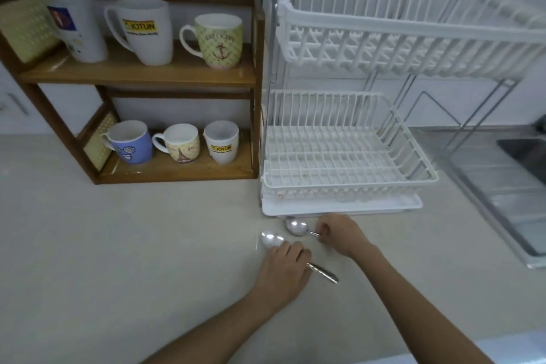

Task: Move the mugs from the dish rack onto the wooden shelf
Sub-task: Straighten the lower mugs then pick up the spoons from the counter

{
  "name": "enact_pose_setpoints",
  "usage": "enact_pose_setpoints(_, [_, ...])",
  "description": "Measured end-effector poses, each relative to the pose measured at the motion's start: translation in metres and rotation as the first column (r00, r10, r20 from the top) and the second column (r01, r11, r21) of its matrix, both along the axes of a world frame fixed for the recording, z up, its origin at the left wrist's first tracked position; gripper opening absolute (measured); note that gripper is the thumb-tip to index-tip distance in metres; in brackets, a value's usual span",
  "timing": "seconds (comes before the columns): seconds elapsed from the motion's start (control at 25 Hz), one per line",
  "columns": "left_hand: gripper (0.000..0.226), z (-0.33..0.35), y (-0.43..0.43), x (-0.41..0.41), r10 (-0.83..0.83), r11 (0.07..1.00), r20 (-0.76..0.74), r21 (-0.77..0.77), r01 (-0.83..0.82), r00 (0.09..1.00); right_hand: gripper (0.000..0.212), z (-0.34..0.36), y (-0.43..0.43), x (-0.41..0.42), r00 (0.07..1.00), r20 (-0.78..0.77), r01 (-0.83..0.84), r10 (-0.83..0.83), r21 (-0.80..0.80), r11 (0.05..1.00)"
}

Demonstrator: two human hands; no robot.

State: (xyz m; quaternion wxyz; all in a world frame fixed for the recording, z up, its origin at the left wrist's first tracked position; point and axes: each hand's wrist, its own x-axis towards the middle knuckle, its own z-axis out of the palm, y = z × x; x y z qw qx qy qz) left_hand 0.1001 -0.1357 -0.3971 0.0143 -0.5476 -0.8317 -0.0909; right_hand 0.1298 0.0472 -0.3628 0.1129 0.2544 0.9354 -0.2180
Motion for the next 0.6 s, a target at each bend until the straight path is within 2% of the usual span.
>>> enact_pose_setpoints(0.16, [0.021,-0.005,0.007,0.023,0.158,0.986,0.063,0.041,-0.161,0.985,0.009,0.000,0.014,0.001,0.972,0.127,-0.197,0.197,-0.015,0.980])
enact_pose_setpoints(0.24, [0.008,-0.001,0.007,0.029,0.273,0.958,0.057,0.072,-0.276,0.960,0.007,0.009,0.027,0.002,0.921,0.224,-0.317,0.320,-0.048,0.947])
enact_pose_setpoints(0.32, [0.015,0.004,0.008,0.028,0.390,0.915,0.180,0.032,-0.401,0.903,0.014,0.026,0.039,-0.001,0.880,0.266,-0.382,0.393,-0.092,0.919])
enact_pose_setpoints(0.48, [0.027,0.029,0.009,0.018,0.582,0.797,0.443,-0.141,-0.588,0.682,0.013,0.083,0.070,-0.006,0.864,0.176,-0.431,0.472,-0.224,0.874])
enact_pose_setpoints(0.6, [0.028,0.076,0.013,0.008,0.556,0.817,0.583,-0.250,-0.520,0.593,0.011,0.125,0.106,-0.017,0.916,-0.036,-0.383,0.399,-0.370,0.846])
